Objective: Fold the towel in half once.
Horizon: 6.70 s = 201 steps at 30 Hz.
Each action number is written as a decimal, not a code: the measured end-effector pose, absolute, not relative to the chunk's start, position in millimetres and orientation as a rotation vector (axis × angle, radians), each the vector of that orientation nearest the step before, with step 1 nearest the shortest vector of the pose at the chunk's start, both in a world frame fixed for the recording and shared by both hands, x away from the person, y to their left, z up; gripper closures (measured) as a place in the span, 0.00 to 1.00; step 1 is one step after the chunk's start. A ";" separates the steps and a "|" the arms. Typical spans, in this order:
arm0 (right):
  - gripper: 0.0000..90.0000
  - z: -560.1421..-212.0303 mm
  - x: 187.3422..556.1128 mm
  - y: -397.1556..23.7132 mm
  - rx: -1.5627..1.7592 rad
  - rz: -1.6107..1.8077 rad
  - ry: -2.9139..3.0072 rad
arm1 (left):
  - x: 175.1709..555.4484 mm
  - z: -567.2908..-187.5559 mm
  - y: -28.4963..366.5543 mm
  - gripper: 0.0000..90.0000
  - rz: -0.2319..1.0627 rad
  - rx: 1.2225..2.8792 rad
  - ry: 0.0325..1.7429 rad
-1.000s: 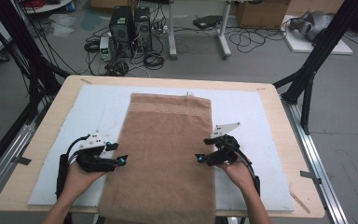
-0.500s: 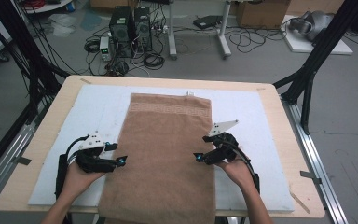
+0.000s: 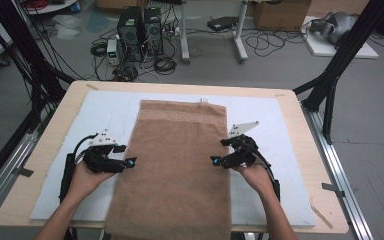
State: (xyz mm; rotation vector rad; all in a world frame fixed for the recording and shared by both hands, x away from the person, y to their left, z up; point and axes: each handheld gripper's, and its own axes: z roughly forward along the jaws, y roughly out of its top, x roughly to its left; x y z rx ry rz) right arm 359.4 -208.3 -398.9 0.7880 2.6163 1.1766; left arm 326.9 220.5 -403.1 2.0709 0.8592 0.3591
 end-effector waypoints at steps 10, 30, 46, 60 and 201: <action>0.30 -389.1 406.9 -216.6 0.889 1.141 2.538 | 385.5 -396.9 218.1 0.43 0.425 2.042 0.964; 0.74 -434.9 437.8 -214.8 1.021 0.973 2.573 | 414.9 -441.8 203.7 0.77 0.426 2.084 1.074; 0.89 -384.0 404.7 -226.5 0.845 1.201 2.597 | 378.1 -396.3 226.0 0.95 0.427 2.017 0.963; 0.75 -396.6 345.8 -227.4 0.718 1.200 2.672 | 292.1 -426.4 238.9 0.74 0.355 2.046 0.853; 0.61 -307.8 460.4 -228.9 0.935 1.125 2.477 | 429.0 -315.2 210.4 0.65 0.582 1.971 1.003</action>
